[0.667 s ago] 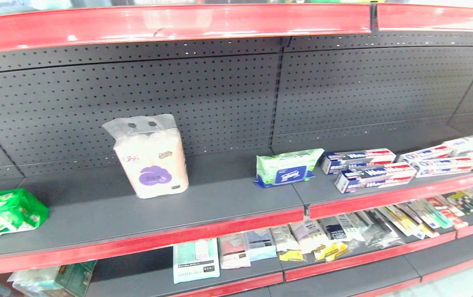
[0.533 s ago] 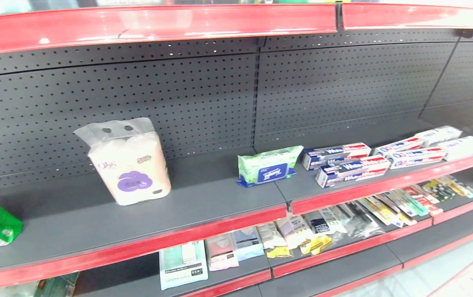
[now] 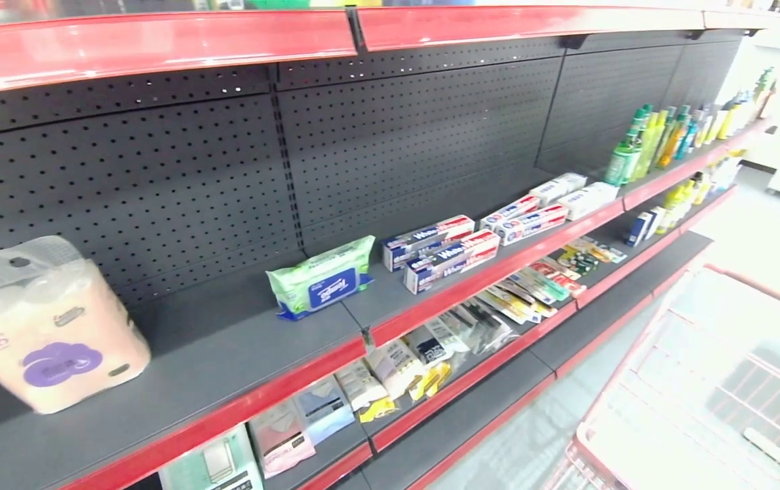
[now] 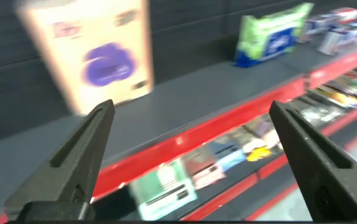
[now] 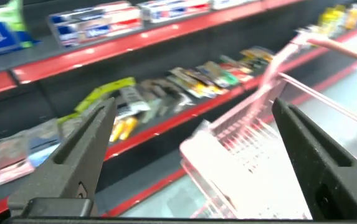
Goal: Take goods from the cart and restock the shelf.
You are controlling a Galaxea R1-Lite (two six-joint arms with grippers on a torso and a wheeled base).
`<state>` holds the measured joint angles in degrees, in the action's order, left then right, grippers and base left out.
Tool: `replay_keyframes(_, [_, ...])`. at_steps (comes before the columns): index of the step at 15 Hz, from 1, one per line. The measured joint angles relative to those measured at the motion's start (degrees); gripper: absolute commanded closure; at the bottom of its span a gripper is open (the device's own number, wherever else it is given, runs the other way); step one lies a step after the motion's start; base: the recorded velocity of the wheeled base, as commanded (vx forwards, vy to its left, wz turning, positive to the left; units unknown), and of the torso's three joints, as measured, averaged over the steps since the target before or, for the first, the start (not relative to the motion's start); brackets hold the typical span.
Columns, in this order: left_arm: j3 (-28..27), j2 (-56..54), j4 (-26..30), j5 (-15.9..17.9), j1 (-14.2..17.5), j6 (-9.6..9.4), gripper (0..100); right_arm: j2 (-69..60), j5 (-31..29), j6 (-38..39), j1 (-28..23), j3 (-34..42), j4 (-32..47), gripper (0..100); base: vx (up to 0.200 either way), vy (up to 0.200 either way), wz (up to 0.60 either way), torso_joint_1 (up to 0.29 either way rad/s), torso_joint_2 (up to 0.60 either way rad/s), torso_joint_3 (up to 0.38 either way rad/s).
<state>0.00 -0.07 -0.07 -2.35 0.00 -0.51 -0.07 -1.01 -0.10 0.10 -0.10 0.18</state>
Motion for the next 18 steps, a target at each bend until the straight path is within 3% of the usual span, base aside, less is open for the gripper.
replay_keyframes(9, [0.0, 0.0, 0.0, -0.1, 0.0, -0.02, 0, 0.0, 0.0, 0.0, 0.0, 0.0, 0.0, 0, 0.0, 0.0, -0.6, 0.001, 0.0, 0.002])
replay_keyframes(18, [0.0, 0.0, 0.0, 0.0, 0.0, -0.02, 0, 0.0, 0.2, 0.1, 0.0, 0.0, 0.0, 0, 0.0, 0.0, 0.0, 0.0, 0.0, 0.0])
